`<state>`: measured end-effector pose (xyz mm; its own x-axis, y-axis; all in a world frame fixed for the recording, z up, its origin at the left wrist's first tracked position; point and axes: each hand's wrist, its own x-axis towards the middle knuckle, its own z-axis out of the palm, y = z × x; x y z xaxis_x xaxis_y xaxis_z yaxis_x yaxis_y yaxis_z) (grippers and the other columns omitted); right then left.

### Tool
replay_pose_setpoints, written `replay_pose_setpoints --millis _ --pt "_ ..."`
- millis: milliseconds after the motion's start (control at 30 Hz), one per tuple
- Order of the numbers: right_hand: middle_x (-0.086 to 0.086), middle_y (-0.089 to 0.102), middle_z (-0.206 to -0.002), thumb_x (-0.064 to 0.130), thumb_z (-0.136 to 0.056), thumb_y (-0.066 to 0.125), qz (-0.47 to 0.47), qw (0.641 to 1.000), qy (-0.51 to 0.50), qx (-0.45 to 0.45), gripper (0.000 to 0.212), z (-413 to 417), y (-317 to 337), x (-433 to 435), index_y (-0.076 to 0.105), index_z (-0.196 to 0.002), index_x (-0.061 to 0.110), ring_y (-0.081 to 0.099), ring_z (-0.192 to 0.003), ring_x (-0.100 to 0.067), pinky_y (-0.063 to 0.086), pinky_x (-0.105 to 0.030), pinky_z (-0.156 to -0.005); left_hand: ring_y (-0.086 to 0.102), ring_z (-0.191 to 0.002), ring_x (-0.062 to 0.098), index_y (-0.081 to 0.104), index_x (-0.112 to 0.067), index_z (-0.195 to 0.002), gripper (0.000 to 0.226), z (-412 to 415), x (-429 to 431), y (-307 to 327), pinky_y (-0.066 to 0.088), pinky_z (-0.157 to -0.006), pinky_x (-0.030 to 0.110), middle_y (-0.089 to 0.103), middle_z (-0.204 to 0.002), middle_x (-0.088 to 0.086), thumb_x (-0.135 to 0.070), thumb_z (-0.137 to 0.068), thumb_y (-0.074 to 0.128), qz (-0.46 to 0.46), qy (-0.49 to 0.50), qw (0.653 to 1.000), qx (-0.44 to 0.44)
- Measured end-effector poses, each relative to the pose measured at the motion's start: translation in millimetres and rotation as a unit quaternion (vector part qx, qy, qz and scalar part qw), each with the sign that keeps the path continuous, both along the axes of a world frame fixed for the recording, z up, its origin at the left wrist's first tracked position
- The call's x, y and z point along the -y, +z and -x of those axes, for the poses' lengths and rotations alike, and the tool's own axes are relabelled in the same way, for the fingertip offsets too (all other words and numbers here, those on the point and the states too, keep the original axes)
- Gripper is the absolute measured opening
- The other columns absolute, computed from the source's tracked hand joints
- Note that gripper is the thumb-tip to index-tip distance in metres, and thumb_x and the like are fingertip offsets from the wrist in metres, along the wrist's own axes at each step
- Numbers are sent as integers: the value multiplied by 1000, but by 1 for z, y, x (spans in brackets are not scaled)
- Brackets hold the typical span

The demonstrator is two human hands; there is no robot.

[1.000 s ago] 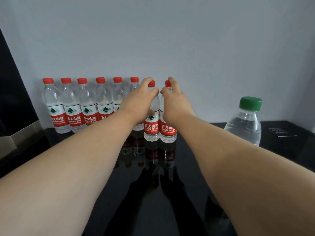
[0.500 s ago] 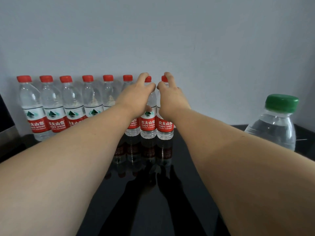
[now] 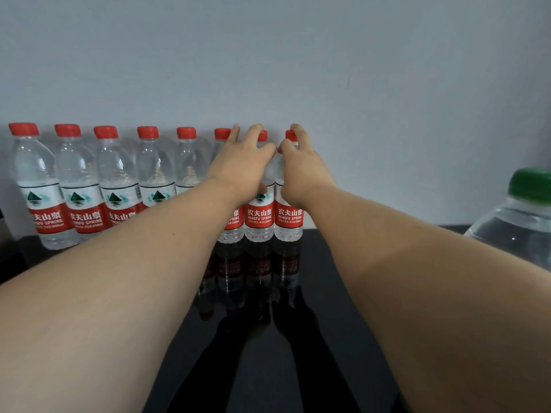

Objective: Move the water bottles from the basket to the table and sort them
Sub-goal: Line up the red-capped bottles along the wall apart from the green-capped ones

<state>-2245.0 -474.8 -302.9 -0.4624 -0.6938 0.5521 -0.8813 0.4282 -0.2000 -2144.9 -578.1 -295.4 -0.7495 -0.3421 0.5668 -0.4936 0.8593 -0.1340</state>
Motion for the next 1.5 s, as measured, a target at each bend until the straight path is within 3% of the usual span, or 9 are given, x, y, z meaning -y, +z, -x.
replay_pose_setpoints --millis 367,567,700,833,967,1100,1200,1367,1500 --pt "1 -6 -171 -7 -82 64 8 1000 17 25 68 6 0 3 44 -142 16 54 -129 -37 50 -39 -94 6 -153 50 40 -17 -145 69 3 5 -6 32 -118 58 3 -169 7 -18 -88 79 -1 2 1000 -6" --pt "4 -5 -173 -10 -83 61 46 992 42 108 63 4 8 8 42 -137 17 34 -148 -37 42 -47 -111 44 -141 35 29 -11 -145 82 4 4 -7 2 -128 46 -5 -169 21 -22 -83 82 17 -1 1000 -17" --pt "3 -9 -173 -5 -90 57 60 990 -12 123 69 -13 30 4 34 -150 18 11 -156 -41 34 -44 -118 29 -151 33 30 -9 -147 80 -15 -7 11 -5 -126 43 -5 -169 22 -31 -87 79 3 16 999 -32" --pt "3 -13 -172 -4 -95 54 48 990 -50 126 70 -38 72 -21 30 -157 17 13 -157 -37 39 -42 -114 11 -157 32 34 -6 -149 68 -52 -31 45 -7 -124 40 9 -169 19 -17 -93 70 22 30 999 10" --pt "-2 8 -171 3 -96 61 26 993 -53 105 58 -67 116 -66 42 -150 13 31 -150 -34 45 -42 -109 24 -153 29 40 -8 -148 61 -93 -70 83 2 -127 44 33 -161 15 -8 -91 61 45 39 997 49" --pt "-8 56 -133 0 -93 60 10 998 -50 45 38 -107 150 -124 62 -130 11 56 -120 -30 55 -41 -92 52 -126 27 55 -11 -131 43 -133 -129 112 14 -127 48 55 -131 7 -5 -88 54 30 45 995 79" --pt "-9 59 -130 -2 -93 53 -17 999 -50 7 40 -135 165 -174 63 -129 11 59 -114 -30 56 -39 -88 57 -117 28 57 -12 -128 41 -153 -175 127 25 -123 45 57 -127 7 -5 -88 53 35 29 996 82" --pt "-9 59 -128 -2 -90 48 -55 996 -70 -30 41 -149 163 -261 63 -126 9 60 -109 -31 57 -44 -88 59 -108 33 55 -13 -130 36 -172 -246 135 49 -91 39 55 -130 6 -12 -93 56 -11 -10 999 38" --pt "-9 56 -130 0 -89 51 -48 993 -108 -21 42 -136 140 -328 60 -128 9 55 -113 -31 56 -45 -88 63 -104 32 51 -13 -134 38 -168 -301 124 52 -85 42 52 -135 7 -27 -100 59 -24 -54 998 16"
